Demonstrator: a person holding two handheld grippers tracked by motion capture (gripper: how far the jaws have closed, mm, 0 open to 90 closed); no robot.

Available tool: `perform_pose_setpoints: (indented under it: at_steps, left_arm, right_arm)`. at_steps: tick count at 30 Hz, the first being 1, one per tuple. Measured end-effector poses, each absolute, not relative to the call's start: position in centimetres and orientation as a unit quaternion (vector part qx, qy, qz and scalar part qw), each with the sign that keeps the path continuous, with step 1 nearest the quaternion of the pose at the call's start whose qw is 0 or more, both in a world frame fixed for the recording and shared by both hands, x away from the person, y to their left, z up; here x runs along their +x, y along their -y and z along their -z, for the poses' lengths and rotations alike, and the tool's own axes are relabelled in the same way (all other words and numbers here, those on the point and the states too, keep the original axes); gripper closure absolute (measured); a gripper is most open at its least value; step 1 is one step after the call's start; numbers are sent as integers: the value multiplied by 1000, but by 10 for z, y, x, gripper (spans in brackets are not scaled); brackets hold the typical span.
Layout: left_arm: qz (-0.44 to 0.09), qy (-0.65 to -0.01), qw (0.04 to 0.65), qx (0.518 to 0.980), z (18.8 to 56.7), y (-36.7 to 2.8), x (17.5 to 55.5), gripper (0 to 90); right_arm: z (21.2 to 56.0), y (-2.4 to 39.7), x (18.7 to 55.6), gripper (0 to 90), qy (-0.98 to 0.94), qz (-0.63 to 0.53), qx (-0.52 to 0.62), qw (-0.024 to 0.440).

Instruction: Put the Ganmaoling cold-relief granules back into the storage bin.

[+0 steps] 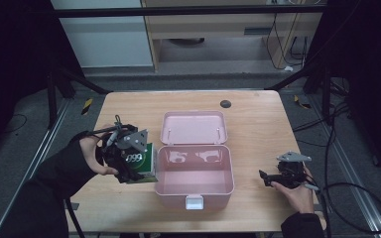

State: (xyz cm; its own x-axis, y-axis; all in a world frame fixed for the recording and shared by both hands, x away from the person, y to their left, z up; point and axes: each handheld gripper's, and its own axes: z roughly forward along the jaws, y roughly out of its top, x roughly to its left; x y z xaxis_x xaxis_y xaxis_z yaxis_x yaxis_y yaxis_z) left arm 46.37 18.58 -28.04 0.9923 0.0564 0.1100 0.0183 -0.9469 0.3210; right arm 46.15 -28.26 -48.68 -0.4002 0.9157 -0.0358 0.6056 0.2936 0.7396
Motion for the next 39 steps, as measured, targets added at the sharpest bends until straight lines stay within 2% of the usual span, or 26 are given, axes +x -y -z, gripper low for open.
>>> perform_pose_setpoints:
  at_steps: [14,39]
  left_arm:
    - [-57,1,167,984,277,-158,466,149]
    - [-47,21,166,985,294,-113,477,150]
  right_arm:
    - [487,283,462,44,-769,-331,494,235]
    - [487,283,462,43,-770,-331,493,234]
